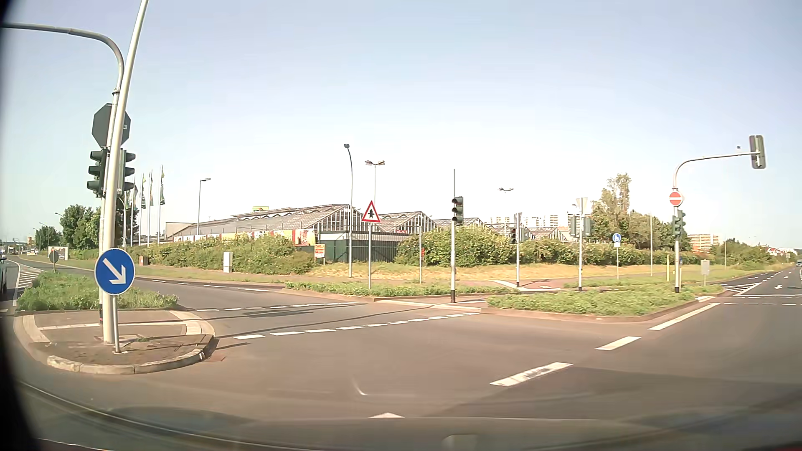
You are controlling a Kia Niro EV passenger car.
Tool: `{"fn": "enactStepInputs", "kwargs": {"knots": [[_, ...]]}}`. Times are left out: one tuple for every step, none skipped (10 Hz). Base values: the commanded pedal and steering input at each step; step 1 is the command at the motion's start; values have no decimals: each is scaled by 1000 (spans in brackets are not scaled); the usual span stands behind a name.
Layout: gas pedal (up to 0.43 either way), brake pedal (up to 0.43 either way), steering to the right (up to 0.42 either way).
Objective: Follow the waypoints while adhering to traffic rules and regulations
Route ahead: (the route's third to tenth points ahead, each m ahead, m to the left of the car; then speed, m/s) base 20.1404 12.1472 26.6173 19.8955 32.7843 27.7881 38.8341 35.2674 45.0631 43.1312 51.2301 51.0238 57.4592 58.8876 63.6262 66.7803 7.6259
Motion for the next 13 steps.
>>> {"fn": "enactStepInputs", "kwargs": {"knots": [[157, 30, -160], [157, 30, -165], [157, 30, -174], [157, 30, -178], [157, 30, -178], [157, 30, -178], [157, 30, -179], [169, 30, -180], [169, 30, -182], [169, 30, -188], [169, 30, -191], [169, 30, -192], [177, 30, -191]]}}
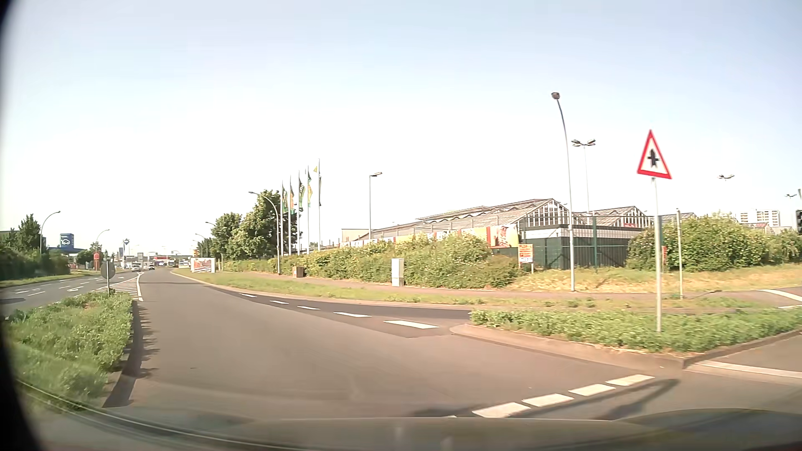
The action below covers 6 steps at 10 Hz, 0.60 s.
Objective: Follow the waypoints while adhering to traffic rules and regulations
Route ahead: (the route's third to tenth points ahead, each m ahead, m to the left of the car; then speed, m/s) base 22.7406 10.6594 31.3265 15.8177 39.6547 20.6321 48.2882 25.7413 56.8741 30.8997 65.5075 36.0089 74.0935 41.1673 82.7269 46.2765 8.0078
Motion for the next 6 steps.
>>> {"fn": "enactStepInputs", "kwargs": {"knots": [[177, 30, -191], [189, 30, -190], [197, 30, -188], [209, 30, -188], [220, 30, -187], [240, 30, -185]]}}
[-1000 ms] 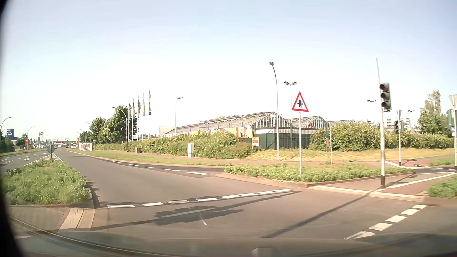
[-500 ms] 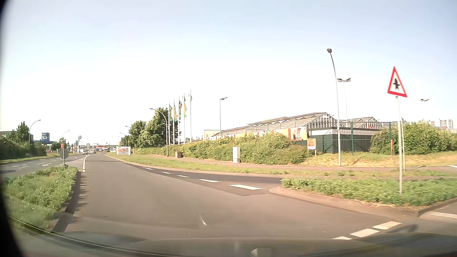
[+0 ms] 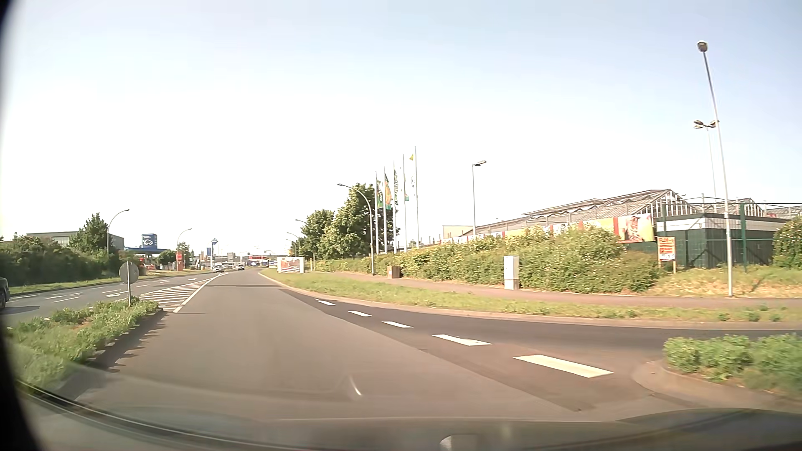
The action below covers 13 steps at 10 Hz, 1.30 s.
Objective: Follow the waypoints while adhering to traffic rules and regulations
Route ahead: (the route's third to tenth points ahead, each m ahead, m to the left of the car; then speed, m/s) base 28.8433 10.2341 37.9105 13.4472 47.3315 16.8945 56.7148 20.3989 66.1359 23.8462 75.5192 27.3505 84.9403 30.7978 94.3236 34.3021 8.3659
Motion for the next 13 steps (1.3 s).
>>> {"fn": "enactStepInputs", "kwargs": {"knots": [[240, 30, -184], [240, 30, -180], [248, 30, -175], [248, 30, -171], [260, 30, -165], [260, 30, -156], [260, 30, -147], [268, 30, -136], [268, 30, -122], [268, 30, -112], [268, 30, -101], [268, 30, -87], [268, 30, -76]]}}
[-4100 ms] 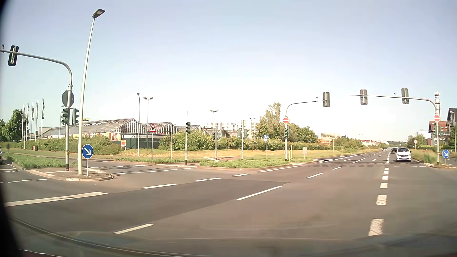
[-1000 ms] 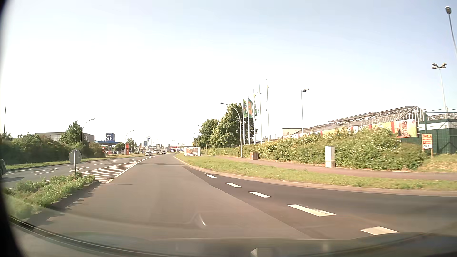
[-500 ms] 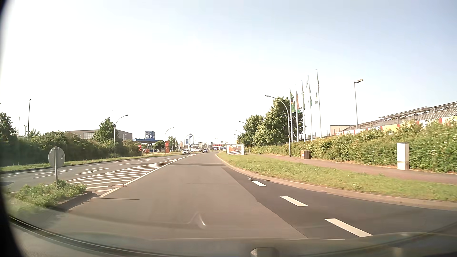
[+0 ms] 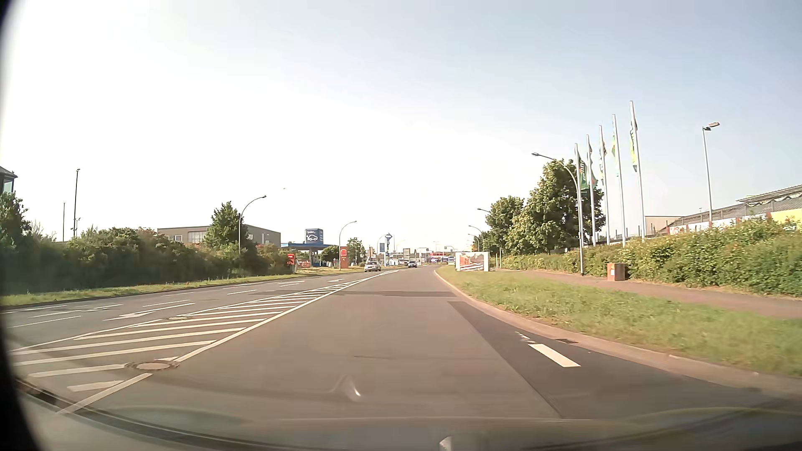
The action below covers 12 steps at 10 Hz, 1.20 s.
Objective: Follow the waypoints while adhering to traffic rules and regulations
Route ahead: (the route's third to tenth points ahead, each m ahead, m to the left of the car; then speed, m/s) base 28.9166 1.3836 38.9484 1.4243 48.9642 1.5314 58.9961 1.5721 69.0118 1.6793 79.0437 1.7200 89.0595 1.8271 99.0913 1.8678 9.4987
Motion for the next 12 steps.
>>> {"fn": "enactStepInputs", "kwargs": {"knots": [[268, 30, -64], [280, 30, -51], [280, 30, -35], [280, 30, -23], [280, 30, -9], [280, 30, 1], [280, 30, 4], [280, 30, 6], [280, 30, 6], [280, 30, 6], [280, 30, 6], [280, 30, 6]]}}
